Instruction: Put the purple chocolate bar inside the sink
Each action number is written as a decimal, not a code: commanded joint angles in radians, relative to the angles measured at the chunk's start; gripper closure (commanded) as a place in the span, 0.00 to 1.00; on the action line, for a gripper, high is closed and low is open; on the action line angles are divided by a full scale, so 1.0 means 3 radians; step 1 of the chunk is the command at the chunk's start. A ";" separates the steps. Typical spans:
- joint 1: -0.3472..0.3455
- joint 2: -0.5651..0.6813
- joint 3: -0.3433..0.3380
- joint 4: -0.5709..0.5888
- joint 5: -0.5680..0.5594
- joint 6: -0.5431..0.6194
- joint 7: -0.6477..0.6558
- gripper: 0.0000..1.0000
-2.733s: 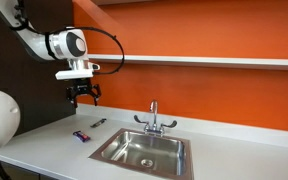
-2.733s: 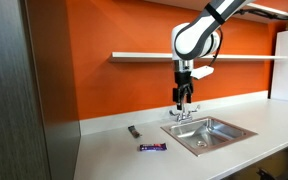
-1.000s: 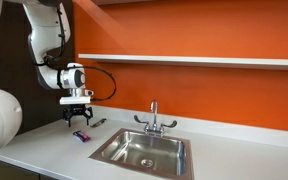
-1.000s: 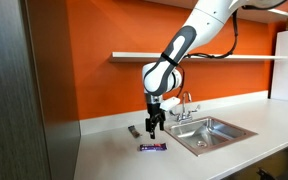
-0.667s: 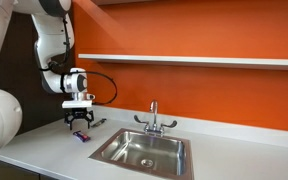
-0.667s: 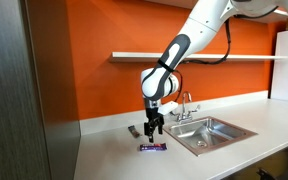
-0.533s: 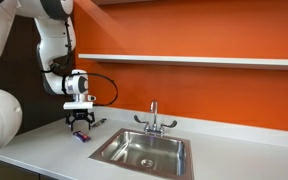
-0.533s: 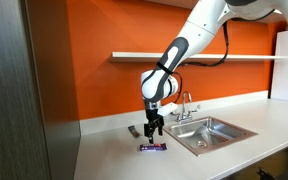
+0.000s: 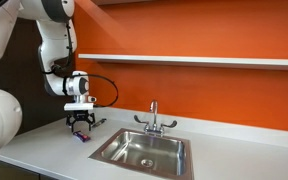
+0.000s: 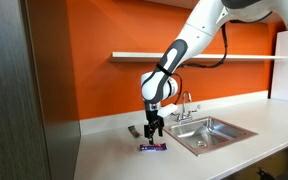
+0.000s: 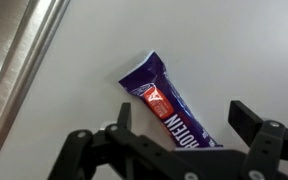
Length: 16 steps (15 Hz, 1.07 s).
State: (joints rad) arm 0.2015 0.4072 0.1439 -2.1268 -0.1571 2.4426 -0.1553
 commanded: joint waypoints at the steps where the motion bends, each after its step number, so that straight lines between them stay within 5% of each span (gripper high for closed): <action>1: -0.0020 0.0001 0.0021 0.0007 -0.0010 -0.0011 0.0007 0.00; 16: -0.0024 0.0032 0.0051 0.0014 -0.0089 0.0082 -0.0180 0.00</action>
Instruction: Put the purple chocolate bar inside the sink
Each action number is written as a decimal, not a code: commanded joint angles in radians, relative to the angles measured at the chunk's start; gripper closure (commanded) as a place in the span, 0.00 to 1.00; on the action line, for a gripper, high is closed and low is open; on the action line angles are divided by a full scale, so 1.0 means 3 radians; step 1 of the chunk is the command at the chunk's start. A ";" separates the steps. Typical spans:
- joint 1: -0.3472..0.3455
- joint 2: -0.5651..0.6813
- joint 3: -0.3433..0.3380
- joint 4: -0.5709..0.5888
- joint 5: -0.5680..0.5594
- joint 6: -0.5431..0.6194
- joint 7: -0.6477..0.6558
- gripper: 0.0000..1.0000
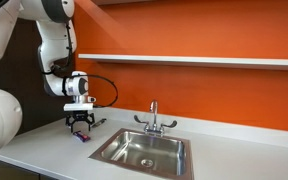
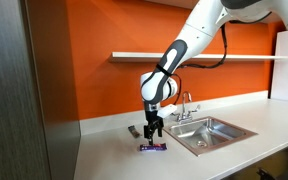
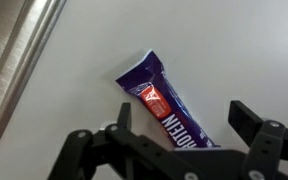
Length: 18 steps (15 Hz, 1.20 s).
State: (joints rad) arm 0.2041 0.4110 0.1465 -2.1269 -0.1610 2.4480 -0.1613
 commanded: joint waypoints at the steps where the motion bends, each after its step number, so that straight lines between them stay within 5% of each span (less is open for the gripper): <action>1: -0.0038 0.0029 0.0048 0.0019 -0.0096 0.0077 -0.0219 0.00; 18: -0.0196 0.0323 0.0188 0.0125 -0.0267 0.0421 -0.1336 0.00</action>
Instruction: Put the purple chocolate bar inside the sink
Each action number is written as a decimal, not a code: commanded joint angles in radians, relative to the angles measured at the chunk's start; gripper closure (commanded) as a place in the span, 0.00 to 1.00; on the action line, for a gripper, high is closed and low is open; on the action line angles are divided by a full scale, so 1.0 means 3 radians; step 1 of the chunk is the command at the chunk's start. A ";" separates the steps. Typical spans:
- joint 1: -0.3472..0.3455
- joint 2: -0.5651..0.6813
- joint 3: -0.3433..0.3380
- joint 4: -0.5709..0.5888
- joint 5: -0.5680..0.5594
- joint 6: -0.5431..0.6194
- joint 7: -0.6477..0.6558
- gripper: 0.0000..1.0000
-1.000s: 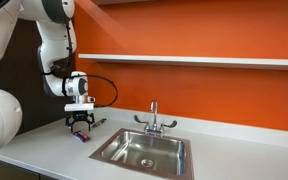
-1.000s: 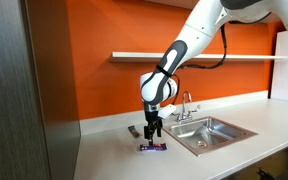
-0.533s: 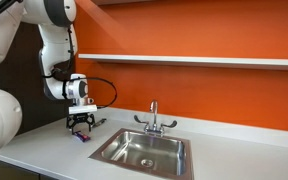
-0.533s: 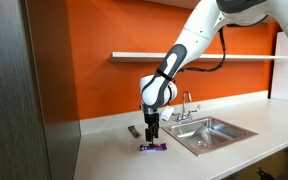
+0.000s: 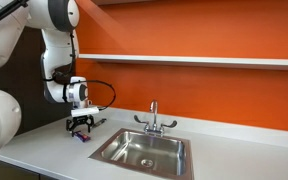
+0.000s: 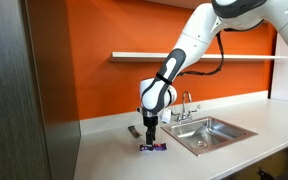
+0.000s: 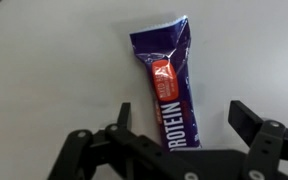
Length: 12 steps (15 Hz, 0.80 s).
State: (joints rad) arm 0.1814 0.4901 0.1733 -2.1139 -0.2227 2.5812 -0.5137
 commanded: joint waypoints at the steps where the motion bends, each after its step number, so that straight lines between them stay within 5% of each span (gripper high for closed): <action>1: -0.0131 0.0073 0.0107 0.0091 -0.0061 -0.0027 -0.0207 0.00; 12: -0.0152 0.0175 0.0123 0.0172 -0.0039 -0.0044 -0.0433 0.01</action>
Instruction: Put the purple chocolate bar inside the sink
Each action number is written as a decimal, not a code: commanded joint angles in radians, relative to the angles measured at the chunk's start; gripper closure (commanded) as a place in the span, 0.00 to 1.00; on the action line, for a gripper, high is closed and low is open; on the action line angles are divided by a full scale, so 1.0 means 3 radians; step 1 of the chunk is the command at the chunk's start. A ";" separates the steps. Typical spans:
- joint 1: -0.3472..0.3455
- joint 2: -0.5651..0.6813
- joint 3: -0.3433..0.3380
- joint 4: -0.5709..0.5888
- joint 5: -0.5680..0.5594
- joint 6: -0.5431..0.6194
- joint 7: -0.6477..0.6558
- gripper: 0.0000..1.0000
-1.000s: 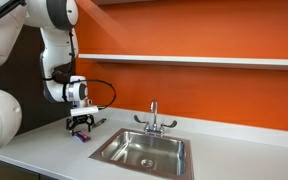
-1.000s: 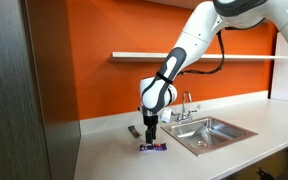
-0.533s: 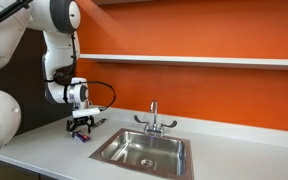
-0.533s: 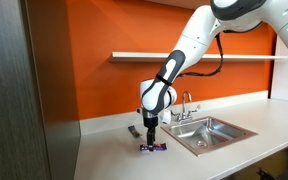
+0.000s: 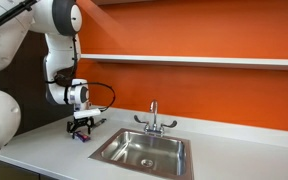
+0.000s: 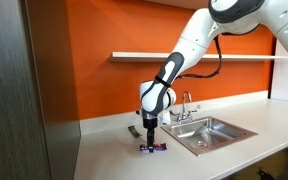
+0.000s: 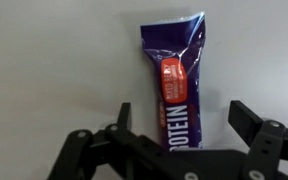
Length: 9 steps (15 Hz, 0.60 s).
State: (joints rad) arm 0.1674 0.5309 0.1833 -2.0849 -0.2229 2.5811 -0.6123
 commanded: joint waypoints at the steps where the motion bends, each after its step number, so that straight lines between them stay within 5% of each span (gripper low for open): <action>1: -0.0109 0.0042 0.0090 0.0077 -0.0032 -0.0040 -0.0102 0.22; 3: -0.0116 0.0047 0.0092 0.0079 -0.0026 -0.0040 -0.0104 0.31; 9: -0.0153 0.0071 0.0101 0.0116 -0.0012 -0.0043 -0.0120 0.78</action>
State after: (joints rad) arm 0.1536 0.5376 0.1853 -2.0690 -0.2229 2.5811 -0.6157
